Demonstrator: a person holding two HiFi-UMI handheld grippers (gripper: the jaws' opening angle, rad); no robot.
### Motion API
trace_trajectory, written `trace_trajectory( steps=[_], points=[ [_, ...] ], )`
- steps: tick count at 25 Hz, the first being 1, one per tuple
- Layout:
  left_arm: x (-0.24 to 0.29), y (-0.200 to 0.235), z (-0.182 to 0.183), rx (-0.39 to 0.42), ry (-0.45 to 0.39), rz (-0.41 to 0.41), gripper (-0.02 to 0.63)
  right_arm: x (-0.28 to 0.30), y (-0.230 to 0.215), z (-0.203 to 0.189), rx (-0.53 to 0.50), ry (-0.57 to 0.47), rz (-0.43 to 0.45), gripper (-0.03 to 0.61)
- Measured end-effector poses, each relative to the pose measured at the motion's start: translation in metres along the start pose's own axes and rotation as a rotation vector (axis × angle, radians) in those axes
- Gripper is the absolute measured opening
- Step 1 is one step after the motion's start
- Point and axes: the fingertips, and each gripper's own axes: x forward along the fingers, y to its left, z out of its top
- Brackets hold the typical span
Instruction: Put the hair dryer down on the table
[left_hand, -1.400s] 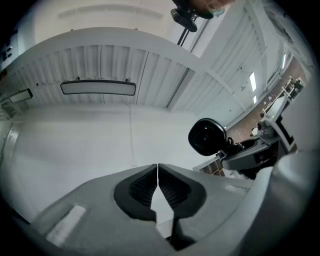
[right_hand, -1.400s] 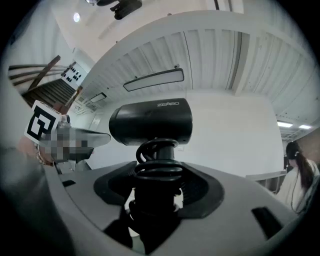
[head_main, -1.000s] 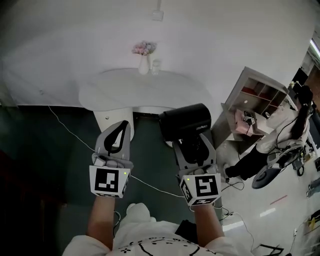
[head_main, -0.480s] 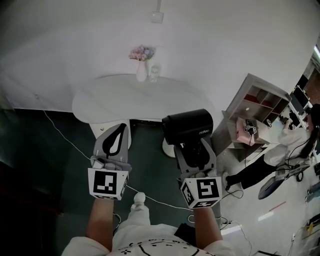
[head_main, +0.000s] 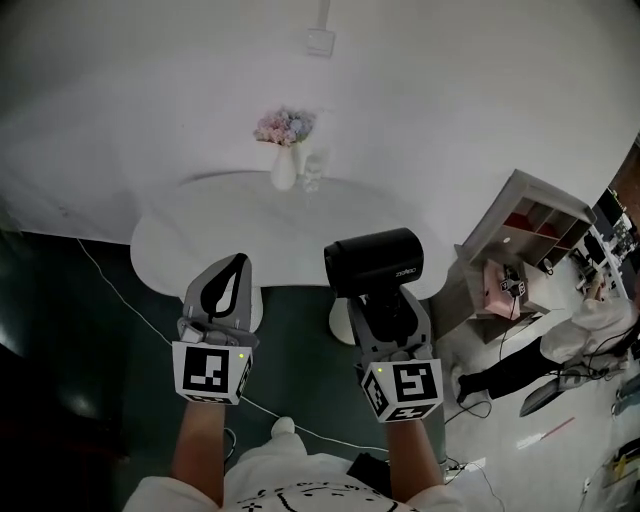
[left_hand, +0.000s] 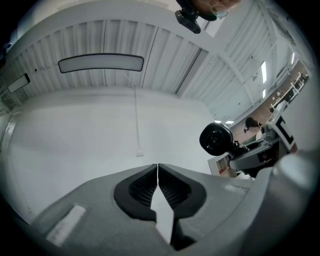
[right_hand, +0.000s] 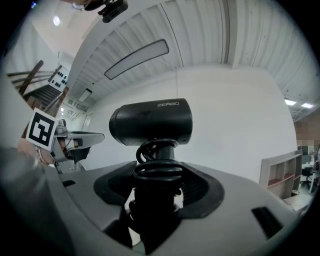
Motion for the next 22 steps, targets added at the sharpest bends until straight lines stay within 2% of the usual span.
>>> trace_trajectory(
  steps=[10, 22],
  points=[
    [0.091, 0.061, -0.04, -0.017, 0.028, -0.018, 0.02, 0.113, -0.01, -0.01, 0.014, 0.034, -0.011, 0.261],
    [0.117, 0.076, -0.076, -0.036, 0.069, 0.006, 0.02, 0.158, -0.027, -0.052, 0.065, 0.13, -0.006, 0.261]
  ],
)
